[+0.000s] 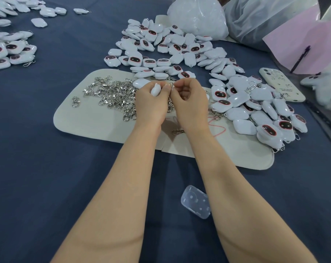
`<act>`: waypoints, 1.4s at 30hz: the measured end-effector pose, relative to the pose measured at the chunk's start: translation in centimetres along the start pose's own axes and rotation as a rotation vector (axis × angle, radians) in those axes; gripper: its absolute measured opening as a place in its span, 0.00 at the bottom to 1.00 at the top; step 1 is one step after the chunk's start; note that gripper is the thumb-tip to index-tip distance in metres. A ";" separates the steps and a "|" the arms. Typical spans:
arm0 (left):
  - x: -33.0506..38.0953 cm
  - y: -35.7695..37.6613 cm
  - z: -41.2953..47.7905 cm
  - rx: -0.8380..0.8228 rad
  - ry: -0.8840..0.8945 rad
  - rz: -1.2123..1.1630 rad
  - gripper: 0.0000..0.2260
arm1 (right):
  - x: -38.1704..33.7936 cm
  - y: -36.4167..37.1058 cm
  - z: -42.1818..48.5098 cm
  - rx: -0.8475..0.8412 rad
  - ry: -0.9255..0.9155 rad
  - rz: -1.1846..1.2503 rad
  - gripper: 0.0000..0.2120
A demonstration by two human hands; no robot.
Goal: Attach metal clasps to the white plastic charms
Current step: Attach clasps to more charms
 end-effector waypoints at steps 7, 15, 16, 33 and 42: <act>0.0 0.1 -0.1 -0.008 0.004 0.011 0.07 | 0.0 0.0 0.0 0.008 -0.006 -0.004 0.05; 0.1 0.1 -0.2 -0.011 0.005 0.009 0.11 | 0.0 0.0 0.0 0.007 -0.003 0.015 0.05; 0.1 0.1 -0.2 -0.011 0.003 0.010 0.11 | 0.1 0.0 0.0 0.005 -0.004 0.014 0.05; 0.0 0.1 -0.5 -0.008 -0.025 -0.002 0.12 | 0.2 0.8 0.3 -0.127 -0.071 -0.028 0.06; -0.4 1.3 -1.0 -0.083 -0.115 -0.112 0.04 | 0.3 -1.4 0.6 0.034 -0.072 -0.109 0.06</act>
Point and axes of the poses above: each hand's wrist, its own z-axis towards the middle knuckle, its own y-axis out of the palm, x = y × z, the point moved 10 cm from there along z, towards the middle knuckle, and after that the axes turned 10 degrees about -z, right-handed, at the moved point
